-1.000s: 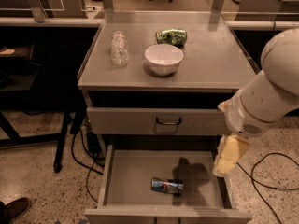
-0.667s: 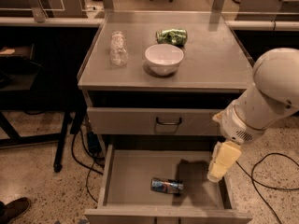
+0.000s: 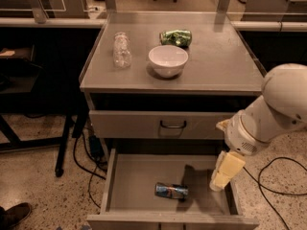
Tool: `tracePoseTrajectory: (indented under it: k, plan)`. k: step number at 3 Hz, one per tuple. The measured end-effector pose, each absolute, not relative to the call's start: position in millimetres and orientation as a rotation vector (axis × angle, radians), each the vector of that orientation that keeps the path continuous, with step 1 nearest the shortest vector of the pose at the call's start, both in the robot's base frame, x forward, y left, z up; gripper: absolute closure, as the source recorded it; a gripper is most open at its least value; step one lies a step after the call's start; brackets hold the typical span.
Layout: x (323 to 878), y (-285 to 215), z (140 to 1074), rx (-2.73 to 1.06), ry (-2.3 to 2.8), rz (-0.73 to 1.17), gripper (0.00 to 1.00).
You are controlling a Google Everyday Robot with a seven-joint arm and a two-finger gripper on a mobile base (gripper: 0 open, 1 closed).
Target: Pick redbull can from middle drawer and place on counter
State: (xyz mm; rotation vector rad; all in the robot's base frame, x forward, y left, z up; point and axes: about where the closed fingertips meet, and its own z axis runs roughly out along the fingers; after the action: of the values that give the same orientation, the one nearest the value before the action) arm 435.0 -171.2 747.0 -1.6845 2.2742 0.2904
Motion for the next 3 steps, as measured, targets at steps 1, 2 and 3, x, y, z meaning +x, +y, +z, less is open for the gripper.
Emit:
tracePoseTrajectory:
  k: [1,2,3]
  plan:
    - [447.0,-167.0,713.9,-1.611,2.189,0.354,0.0]
    - [458.3,-164.6,685.4,-1.559,2.131,0.393,0.0]
    - [458.2,-164.6,685.2,-1.56,2.131,0.394,0.0]
